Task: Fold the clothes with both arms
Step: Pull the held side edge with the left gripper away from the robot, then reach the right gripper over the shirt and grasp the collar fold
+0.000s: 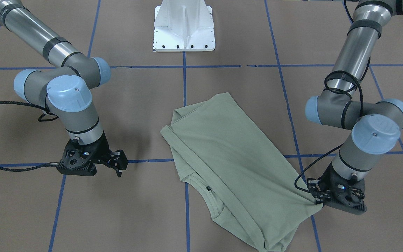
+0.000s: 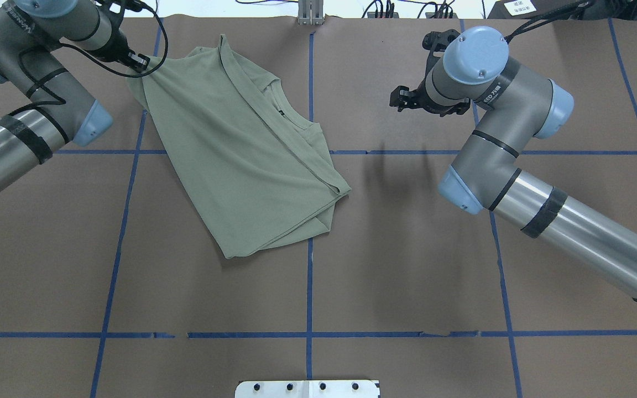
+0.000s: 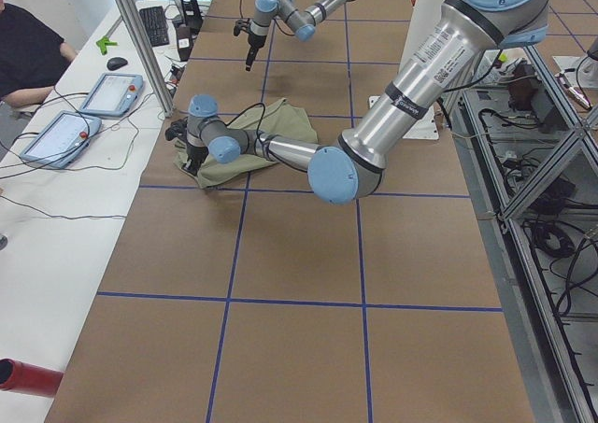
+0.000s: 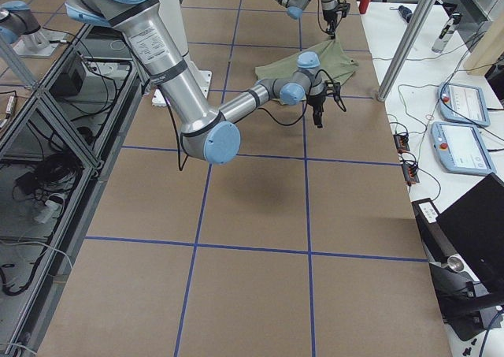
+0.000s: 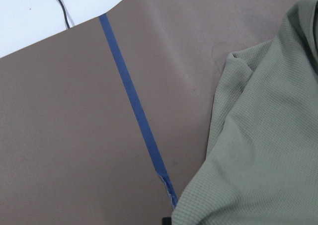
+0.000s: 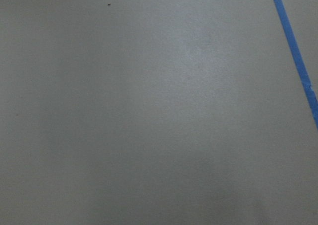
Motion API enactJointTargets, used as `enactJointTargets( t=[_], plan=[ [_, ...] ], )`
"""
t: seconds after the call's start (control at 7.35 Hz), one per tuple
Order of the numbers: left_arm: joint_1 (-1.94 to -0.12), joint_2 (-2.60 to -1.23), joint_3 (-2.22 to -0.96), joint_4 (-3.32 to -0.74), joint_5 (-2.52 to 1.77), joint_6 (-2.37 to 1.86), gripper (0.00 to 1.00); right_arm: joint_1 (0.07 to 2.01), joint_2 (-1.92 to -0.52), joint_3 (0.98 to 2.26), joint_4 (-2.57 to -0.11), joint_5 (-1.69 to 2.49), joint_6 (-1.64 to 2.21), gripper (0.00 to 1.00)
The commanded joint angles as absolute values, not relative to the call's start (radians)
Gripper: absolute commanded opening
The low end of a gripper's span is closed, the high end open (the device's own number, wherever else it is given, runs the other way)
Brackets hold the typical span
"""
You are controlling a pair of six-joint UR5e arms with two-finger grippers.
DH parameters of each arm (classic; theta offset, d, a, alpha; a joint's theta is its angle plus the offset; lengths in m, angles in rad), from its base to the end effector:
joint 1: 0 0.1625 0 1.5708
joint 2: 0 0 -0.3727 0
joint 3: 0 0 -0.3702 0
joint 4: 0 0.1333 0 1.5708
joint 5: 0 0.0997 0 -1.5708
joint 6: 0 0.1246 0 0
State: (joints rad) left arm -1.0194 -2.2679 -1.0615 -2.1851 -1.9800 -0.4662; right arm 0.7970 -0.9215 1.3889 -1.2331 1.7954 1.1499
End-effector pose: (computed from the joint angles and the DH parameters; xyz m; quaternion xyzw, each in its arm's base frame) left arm 0.3239 -0.6865 0.3869 0.2427 0.3496 0.1176 0.8973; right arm -0.4224 -0.5834 0.3049 0.1381 -0.3783 0.1278 0.9064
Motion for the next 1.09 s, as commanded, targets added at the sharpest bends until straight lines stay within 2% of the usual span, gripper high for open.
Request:
enactJointTargets(
  t=[0.0, 0.27, 0.41, 0.54, 0.95],
  plan=[
    [-1.025, -2.224, -1.147, -2.194, -2.069, -0.474, 1.0, 0.782, -0.801, 1.32, -1.235, 1.795, 1.214, 1.0],
    [-1.025, -2.221, -1.158, -2.194, -2.079, -0.477, 1.0, 0.743, -0.627, 1.154, -1.22, 1.79, 1.285, 0.99],
    [-1.025, -2.217, -1.158, -2.194, -2.079, -0.482, 1.0, 0.727, -0.612, 1.106, -1.13, 1.787, 1.289, 0.96],
    [-1.023, -2.215, -1.16, -2.203, -2.079, -0.514, 1.0, 0.709, -0.597, 1.056, -1.079, 1.778, 1.29, 0.88],
    [-1.02, -2.181, -1.166, -2.25, -2.079, -0.514, 1.0, 0.646, -0.589, 1.026, -1.071, 1.721, 1.287, 0.76]
  ],
)
